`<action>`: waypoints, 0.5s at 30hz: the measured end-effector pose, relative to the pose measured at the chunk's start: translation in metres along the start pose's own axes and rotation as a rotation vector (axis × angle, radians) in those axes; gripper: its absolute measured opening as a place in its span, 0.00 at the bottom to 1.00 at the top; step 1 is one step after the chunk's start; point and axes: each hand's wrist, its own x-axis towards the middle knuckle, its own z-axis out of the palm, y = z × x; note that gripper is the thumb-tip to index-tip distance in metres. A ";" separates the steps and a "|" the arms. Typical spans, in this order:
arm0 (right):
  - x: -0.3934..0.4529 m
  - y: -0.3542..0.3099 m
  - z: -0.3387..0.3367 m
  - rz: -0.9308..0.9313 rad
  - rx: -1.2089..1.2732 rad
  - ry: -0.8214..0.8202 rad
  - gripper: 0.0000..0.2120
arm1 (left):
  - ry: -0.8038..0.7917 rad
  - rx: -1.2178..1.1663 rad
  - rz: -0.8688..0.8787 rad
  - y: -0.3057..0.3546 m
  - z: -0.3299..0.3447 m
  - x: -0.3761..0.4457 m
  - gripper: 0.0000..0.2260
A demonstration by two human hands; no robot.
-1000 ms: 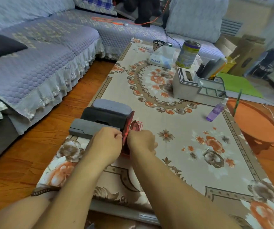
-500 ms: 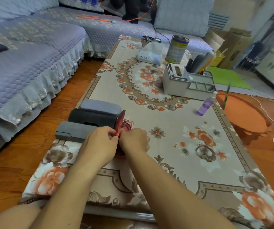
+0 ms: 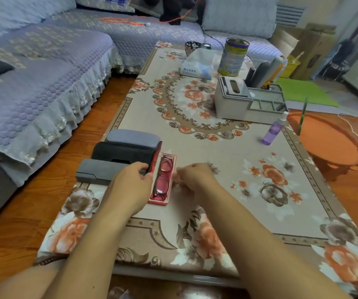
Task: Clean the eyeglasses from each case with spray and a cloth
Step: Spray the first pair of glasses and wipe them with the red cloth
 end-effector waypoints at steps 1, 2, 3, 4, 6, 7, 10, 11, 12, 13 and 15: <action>-0.005 0.005 -0.008 0.002 0.081 -0.019 0.05 | -0.010 -0.004 0.009 0.000 0.001 0.000 0.17; -0.011 0.010 -0.014 0.009 0.174 -0.051 0.05 | -0.019 -0.008 0.023 -0.001 0.002 0.001 0.17; -0.017 0.017 -0.017 0.017 0.244 -0.093 0.07 | -0.024 -0.011 0.038 -0.002 0.004 0.001 0.17; -0.023 0.022 -0.017 0.027 0.288 -0.136 0.09 | -0.028 -0.018 0.046 -0.002 0.007 0.001 0.17; -0.034 0.029 -0.012 0.039 0.326 -0.201 0.11 | -0.033 -0.040 0.047 -0.001 0.012 0.000 0.18; -0.037 0.030 -0.009 0.039 0.348 -0.216 0.12 | -0.030 -0.065 0.046 0.000 0.015 -0.002 0.18; -0.040 0.031 -0.011 0.055 0.473 -0.223 0.13 | -0.053 -0.260 0.011 0.005 0.016 -0.008 0.15; -0.039 0.033 -0.013 0.070 0.535 -0.230 0.13 | -0.076 -0.378 -0.009 0.006 0.015 -0.010 0.14; -0.038 0.035 -0.016 0.089 0.595 -0.241 0.14 | -0.102 -0.502 -0.036 0.007 0.014 -0.012 0.13; -0.037 0.039 -0.019 0.107 0.649 -0.254 0.14 | -0.131 -0.617 -0.071 0.009 0.013 -0.015 0.12; -0.036 0.047 -0.024 0.143 0.746 -0.281 0.13 | -0.195 -0.809 -0.133 0.013 0.014 -0.022 0.13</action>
